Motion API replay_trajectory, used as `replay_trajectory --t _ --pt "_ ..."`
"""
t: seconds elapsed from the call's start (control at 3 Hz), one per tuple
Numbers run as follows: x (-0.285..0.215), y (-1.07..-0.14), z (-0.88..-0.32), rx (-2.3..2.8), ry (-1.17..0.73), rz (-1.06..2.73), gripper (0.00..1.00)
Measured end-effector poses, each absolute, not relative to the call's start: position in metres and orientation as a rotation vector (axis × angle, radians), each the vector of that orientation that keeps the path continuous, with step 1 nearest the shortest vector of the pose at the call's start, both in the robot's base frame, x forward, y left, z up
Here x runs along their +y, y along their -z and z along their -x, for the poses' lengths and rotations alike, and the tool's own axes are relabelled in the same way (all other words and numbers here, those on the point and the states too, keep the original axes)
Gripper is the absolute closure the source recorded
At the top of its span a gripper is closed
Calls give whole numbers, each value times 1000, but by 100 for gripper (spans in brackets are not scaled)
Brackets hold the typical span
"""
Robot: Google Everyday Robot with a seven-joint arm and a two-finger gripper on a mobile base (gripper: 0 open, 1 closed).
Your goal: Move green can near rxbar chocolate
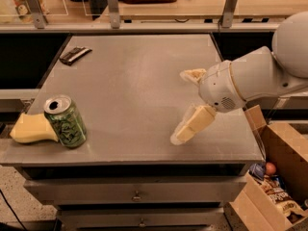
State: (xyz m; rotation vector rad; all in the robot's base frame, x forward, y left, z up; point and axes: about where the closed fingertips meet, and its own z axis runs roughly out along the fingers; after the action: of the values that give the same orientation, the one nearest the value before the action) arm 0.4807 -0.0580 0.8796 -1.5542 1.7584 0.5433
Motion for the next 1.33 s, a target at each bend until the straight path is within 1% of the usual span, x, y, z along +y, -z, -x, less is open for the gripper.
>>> replay_trajectory --t 0.67,1.0,1.33 --pt "-48 -885 -481 1698 -541 1562 0" --pt "-21 -872 -492 1632 -594 1543 0" --pt "18 -846 -505 1579 -675 1521 0"
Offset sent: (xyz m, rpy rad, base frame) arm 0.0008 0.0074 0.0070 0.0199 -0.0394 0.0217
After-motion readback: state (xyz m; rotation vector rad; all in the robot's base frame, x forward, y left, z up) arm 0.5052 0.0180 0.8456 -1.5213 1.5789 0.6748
